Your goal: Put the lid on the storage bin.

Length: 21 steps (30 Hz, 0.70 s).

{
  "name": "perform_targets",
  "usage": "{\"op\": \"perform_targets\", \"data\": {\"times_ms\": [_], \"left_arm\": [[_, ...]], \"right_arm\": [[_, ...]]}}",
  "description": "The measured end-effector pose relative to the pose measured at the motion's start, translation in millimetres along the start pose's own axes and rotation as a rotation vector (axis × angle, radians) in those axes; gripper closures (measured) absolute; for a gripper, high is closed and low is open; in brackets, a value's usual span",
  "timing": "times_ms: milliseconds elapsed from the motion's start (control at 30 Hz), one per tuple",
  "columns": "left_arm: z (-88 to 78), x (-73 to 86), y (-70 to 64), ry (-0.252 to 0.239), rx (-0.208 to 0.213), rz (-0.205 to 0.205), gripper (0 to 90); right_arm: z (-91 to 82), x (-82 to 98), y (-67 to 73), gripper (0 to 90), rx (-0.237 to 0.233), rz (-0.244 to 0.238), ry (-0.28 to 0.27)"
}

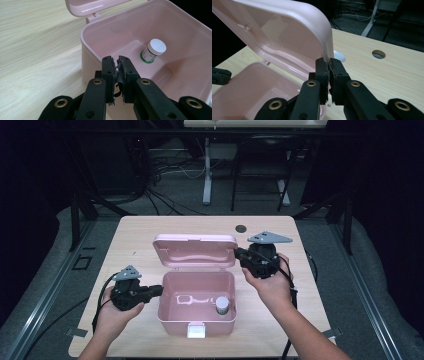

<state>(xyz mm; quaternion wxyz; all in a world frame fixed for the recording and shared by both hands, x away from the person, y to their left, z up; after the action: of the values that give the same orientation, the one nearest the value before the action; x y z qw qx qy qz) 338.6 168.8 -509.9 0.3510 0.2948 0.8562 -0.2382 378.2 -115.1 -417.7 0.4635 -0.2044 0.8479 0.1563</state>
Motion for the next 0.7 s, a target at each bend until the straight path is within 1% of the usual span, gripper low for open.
{"op": "perform_targets", "data": {"times_ms": [400, 700], "left_arm": [[0.0, 0.1, 0.1, -0.001, 0.001, -0.001, 83.8], [-0.1, 0.2, 0.2, -0.002, 0.002, -0.004, 83.8]], "right_arm": [[-2.1, 3.7, 2.1, 86.0, 0.006, -0.014, -0.023], [-5.1, 8.0, 3.9, 85.5, -0.002, -0.009, -0.037]]}}
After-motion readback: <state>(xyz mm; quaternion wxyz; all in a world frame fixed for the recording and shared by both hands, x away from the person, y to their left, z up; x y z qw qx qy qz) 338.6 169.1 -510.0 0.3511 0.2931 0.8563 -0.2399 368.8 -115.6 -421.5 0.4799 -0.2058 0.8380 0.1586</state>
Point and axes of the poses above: each handheld gripper's, and its own axes: z roughly forward along the jaws, x roughly out of its underside, y roughly to its left, the point moved 7 cm from there along z, roughly forward along the jaws, and after that the axes turned 2 degrees about y, right-handed, at the moved point
